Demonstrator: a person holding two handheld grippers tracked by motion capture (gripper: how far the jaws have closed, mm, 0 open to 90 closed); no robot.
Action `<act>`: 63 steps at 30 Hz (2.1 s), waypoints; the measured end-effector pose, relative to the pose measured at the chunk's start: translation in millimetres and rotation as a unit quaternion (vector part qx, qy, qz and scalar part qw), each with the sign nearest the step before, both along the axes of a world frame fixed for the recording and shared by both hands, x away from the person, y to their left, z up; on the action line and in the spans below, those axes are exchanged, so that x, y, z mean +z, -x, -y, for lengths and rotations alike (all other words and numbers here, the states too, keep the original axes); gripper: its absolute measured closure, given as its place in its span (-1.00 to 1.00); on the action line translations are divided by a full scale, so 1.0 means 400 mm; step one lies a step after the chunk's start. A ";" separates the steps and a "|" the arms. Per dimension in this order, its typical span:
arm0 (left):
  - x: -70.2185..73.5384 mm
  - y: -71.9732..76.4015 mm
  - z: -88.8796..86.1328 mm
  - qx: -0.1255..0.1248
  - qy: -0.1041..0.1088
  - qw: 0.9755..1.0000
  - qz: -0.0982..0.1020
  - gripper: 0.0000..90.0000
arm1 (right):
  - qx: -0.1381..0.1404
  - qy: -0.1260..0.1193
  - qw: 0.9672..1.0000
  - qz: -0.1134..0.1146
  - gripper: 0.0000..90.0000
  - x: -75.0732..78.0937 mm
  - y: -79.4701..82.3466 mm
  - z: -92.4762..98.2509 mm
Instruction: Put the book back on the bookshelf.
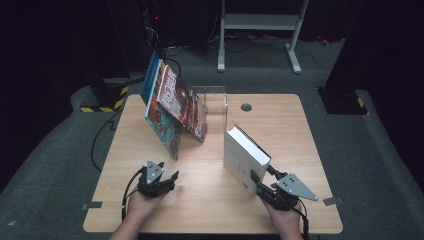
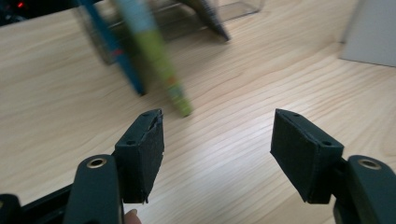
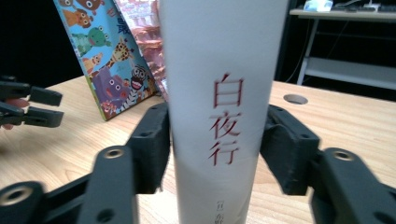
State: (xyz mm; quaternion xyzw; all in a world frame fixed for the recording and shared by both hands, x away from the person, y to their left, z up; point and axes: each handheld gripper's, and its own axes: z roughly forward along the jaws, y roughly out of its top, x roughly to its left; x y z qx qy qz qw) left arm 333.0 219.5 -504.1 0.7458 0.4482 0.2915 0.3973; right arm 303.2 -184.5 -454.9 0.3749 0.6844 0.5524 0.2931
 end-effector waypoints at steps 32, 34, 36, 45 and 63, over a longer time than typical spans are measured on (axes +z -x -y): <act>-0.035 -0.004 -0.031 0.046 -0.037 0.998 -0.037 -0.25 | 0.018 0.015 0.998 -0.060 -0.01 0.082 -0.062 -0.046; -0.036 -0.005 -0.032 0.044 -0.040 0.997 -0.042 -0.25 | 0.021 0.010 0.998 -0.065 0.01 0.083 -0.067 -0.043; -0.038 -0.006 -0.032 0.043 -0.045 0.997 -0.042 -0.25 | 0.019 0.009 0.998 -0.064 0.01 0.082 -0.070 -0.041; -0.045 -0.011 -0.031 0.042 -0.047 0.997 -0.050 -0.19 | 0.012 0.014 0.998 -0.058 -0.01 0.083 -0.070 -0.052; -0.058 -0.034 -0.055 0.065 -0.007 0.992 -0.103 -0.43 | 0.001 0.039 0.998 -0.056 0.16 0.090 -0.060 -0.069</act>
